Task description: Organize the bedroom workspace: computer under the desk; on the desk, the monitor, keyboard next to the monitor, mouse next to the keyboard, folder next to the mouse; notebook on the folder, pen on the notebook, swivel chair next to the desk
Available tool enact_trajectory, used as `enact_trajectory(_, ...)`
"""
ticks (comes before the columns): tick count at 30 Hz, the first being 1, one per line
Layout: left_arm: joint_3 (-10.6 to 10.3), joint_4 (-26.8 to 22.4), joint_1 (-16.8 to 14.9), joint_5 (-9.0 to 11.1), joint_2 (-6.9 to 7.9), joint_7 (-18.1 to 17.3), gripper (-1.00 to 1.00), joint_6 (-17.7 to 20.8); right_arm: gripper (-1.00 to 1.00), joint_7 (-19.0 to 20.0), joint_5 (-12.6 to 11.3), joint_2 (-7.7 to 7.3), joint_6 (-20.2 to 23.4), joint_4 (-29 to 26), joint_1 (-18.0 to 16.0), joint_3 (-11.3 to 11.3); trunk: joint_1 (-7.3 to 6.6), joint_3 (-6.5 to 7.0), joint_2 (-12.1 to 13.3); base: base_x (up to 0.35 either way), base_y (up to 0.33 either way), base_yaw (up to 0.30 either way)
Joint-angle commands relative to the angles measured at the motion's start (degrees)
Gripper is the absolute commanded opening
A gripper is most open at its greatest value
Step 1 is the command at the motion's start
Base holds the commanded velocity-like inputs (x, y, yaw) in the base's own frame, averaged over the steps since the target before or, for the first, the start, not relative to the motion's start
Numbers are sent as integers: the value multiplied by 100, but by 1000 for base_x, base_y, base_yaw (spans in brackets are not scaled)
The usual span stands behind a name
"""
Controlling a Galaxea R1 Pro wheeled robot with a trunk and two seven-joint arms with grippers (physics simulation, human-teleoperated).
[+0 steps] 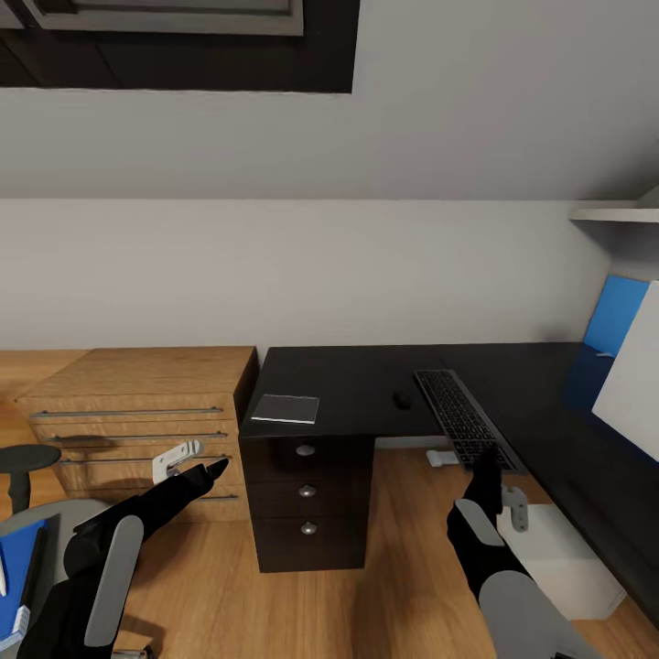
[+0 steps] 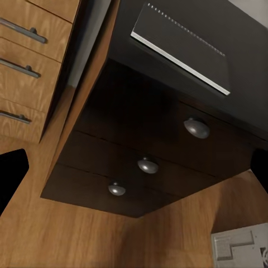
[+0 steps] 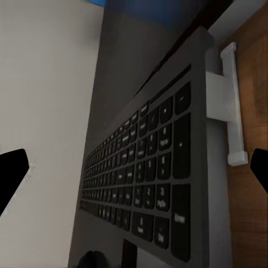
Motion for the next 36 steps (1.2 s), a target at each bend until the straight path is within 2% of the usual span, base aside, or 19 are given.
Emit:
enact_trajectory(1,11,-7,-5,45,-5,21,100,32,100,59,-63,10,-3,-42,-3,-20,0,-6,-3,0,0,0)
enact_trajectory(13,11,-5,-5,34,-5,38,100,22,100,93,-13,129,-6,-757,286,12,-242,191,438,0,0,0)
enact_trajectory(18,11,-5,-5,33,-5,39,100,22,100,104,74,199,-4,-1118,487,136,-352,281,639,0,0,0)
enact_trajectory(22,11,-5,-5,33,-5,39,100,24,100,106,97,193,4,-1228,530,243,-440,353,799,0,0,0)
enact_trajectory(25,10,-4,-5,33,-5,39,100,22,100,106,147,170,15,-1332,579,462,-505,407,919,0,0,0)
enact_trajectory(29,10,-4,-5,32,-5,39,100,21,100,92,348,133,53,-1498,642,725,-593,479,1080,0,0,0)
enact_trajectory(36,6,-4,-5,32,-5,40,100,24,100,-23,751,135,327,-1802,796,876,-747,604,1360,0,0,0)
